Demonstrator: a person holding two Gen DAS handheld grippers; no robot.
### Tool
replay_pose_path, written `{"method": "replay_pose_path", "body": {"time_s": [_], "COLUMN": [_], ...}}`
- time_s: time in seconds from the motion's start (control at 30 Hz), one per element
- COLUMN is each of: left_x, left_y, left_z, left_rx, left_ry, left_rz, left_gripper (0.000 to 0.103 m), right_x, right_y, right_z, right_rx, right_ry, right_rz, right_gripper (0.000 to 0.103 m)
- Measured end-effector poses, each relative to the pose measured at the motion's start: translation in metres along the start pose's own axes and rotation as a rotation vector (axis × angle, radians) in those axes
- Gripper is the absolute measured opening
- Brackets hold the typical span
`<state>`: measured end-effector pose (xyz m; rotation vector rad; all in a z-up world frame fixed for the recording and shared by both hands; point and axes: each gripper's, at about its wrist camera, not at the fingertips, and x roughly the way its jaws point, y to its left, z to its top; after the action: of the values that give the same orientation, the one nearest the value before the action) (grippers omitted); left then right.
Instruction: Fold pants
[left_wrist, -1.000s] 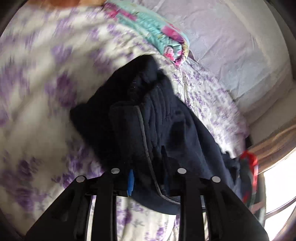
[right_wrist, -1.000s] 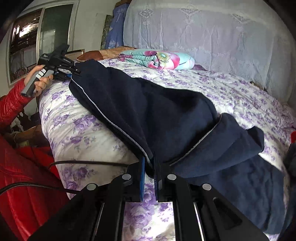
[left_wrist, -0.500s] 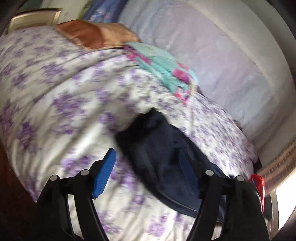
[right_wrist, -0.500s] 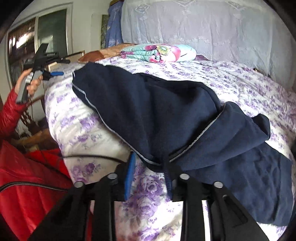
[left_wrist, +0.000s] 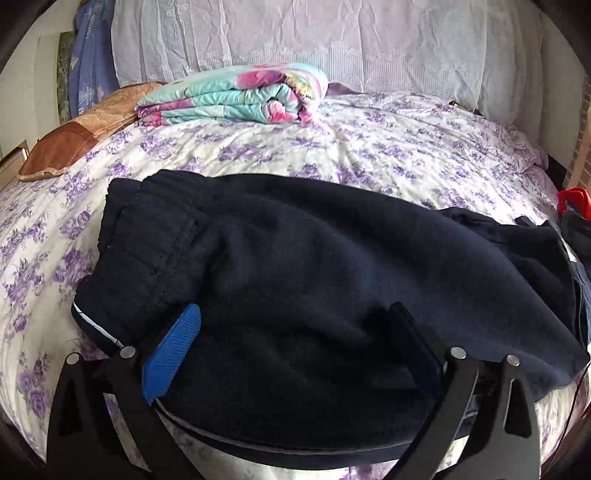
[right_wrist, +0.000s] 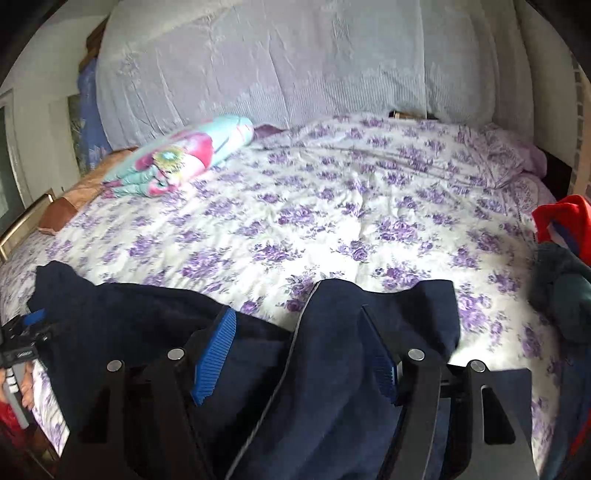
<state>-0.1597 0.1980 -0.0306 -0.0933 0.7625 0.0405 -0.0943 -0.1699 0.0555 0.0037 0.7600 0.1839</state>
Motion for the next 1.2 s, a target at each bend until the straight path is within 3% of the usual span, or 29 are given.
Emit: {"method": "replay_pose_path", "body": {"time_s": [0.17, 0.23, 0.3, 0.4, 0.53, 0.63, 0.73, 0.77, 0.83, 0.87, 0.93, 0.97, 1.07, 1.13, 1.2], "left_x": [0.0, 0.001, 0.001, 0.001, -0.001, -0.002, -0.001, 0.0, 0.001, 0.002, 0.002, 0.002, 0.0, 0.0, 0.0], "left_y": [0.007, 0.008, 0.009, 0.011, 0.014, 0.014, 0.011, 0.01, 0.007, 0.006, 0.004, 0.004, 0.008, 0.009, 0.007], "left_z": [0.0, 0.0, 0.001, 0.001, 0.0, 0.0, 0.0, 0.0, 0.001, 0.001, 0.001, 0.001, 0.0, 0.0, -0.001], "left_rx": [-0.032, -0.038, -0.042, -0.046, -0.055, -0.06, -0.05, -0.044, -0.031, -0.024, -0.015, -0.014, -0.029, -0.032, -0.021], "left_ry": [-0.006, -0.009, -0.011, -0.013, -0.018, -0.021, -0.018, -0.015, -0.007, -0.002, -0.001, -0.002, -0.012, -0.013, -0.008], "left_rz": [-0.048, -0.06, -0.068, -0.079, -0.098, -0.1, -0.087, -0.077, -0.056, -0.043, -0.03, -0.03, -0.042, -0.045, -0.029], "left_gripper": [0.098, 0.098, 0.098, 0.098, 0.098, 0.098, 0.098, 0.098, 0.098, 0.098, 0.098, 0.098, 0.098, 0.098, 0.098], "right_x": [0.072, 0.077, 0.069, 0.034, -0.061, -0.131, -0.145, -0.141, -0.139, -0.141, -0.148, -0.154, -0.174, -0.181, -0.163], "right_y": [0.0, -0.001, -0.007, -0.026, -0.065, -0.118, -0.161, -0.164, -0.161, -0.158, -0.158, -0.159, -0.147, -0.131, -0.114], "right_z": [0.003, -0.009, -0.015, -0.017, -0.015, -0.062, -0.145, -0.171, -0.195, -0.194, -0.182, -0.174, -0.154, -0.143, -0.135], "right_rx": [-0.02, -0.059, -0.072, -0.007, 0.127, 0.306, 0.492, 0.522, 0.502, 0.476, 0.476, 0.469, 0.377, 0.296, 0.213], "right_ry": [0.174, 0.198, 0.181, 0.097, -0.108, -0.211, -0.11, -0.055, -0.048, -0.06, -0.086, -0.12, -0.255, -0.322, -0.26], "right_rz": [-0.103, -0.137, -0.133, -0.088, -0.076, -0.115, -0.099, -0.082, -0.079, -0.089, -0.129, -0.162, -0.278, -0.3, -0.241], "right_gripper": [0.067, 0.053, 0.015, 0.011, 0.011, 0.011, 0.011, 0.011, 0.011, 0.016, 0.042, 0.049, 0.049, 0.049, 0.056]}}
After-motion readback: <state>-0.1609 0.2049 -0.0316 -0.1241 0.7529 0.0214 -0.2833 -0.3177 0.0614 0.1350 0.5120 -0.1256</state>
